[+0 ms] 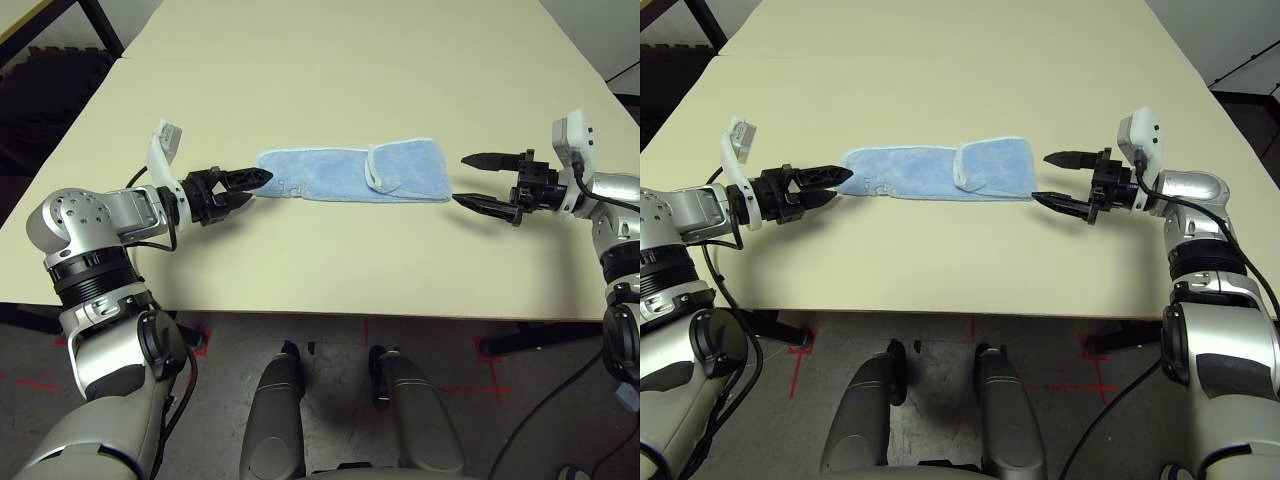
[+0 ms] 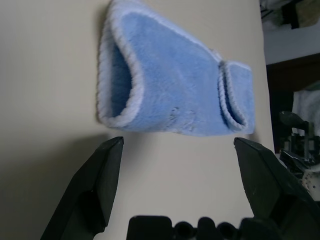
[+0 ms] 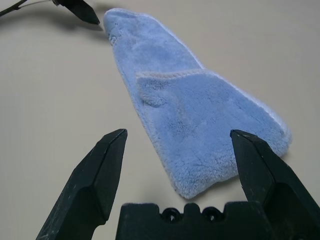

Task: Fold the towel and set it aside.

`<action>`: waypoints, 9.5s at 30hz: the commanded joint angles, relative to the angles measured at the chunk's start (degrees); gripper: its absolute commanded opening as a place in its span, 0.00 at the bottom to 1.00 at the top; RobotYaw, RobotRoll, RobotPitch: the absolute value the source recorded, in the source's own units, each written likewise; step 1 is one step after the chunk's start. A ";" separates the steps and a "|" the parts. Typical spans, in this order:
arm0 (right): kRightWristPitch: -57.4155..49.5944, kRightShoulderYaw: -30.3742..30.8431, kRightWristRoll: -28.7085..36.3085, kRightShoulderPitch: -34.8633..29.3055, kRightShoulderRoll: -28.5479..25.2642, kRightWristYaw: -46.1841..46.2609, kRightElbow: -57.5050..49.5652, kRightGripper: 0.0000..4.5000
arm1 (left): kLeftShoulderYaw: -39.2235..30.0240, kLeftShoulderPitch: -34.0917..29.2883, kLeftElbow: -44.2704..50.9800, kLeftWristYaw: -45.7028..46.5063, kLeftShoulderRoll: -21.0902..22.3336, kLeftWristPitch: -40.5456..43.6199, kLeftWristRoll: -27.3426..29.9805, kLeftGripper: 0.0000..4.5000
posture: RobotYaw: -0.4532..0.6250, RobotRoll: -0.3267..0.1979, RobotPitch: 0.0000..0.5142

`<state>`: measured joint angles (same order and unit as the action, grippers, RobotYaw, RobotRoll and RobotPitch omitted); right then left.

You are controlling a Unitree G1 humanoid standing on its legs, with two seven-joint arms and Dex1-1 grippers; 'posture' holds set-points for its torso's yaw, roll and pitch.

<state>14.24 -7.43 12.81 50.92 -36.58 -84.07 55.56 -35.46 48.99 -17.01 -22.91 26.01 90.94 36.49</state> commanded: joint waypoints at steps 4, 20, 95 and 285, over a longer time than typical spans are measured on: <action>-0.01 0.20 0.44 -0.07 0.05 -0.55 -1.37 0.99 | -0.93 -0.36 -2.05 2.29 -0.63 0.41 -1.41 1.00 | 0.43 0.62 0.41; 0.25 0.58 -0.01 -0.06 0.00 -0.44 -1.88 0.99 | 3.10 4.82 -14.86 3.54 -1.82 -12.79 -2.33 1.00 | 0.43 0.62 0.40; 1.88 1.34 -1.81 1.74 1.26 2.38 1.79 1.00 | 6.27 16.29 1.50 4.19 -15.27 -0.66 7.96 0.01 | 0.45 0.62 0.36; -6.39 5.50 -11.86 14.13 22.52 40.08 14.25 0.00 | 35.62 18.76 -53.98 -29.75 -9.16 -100.83 -37.05 0.00 | 0.44 0.62 0.47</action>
<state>8.62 -2.76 2.21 65.02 -14.30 -44.93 67.92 -0.85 68.48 -69.78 -53.26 17.18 -10.72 0.90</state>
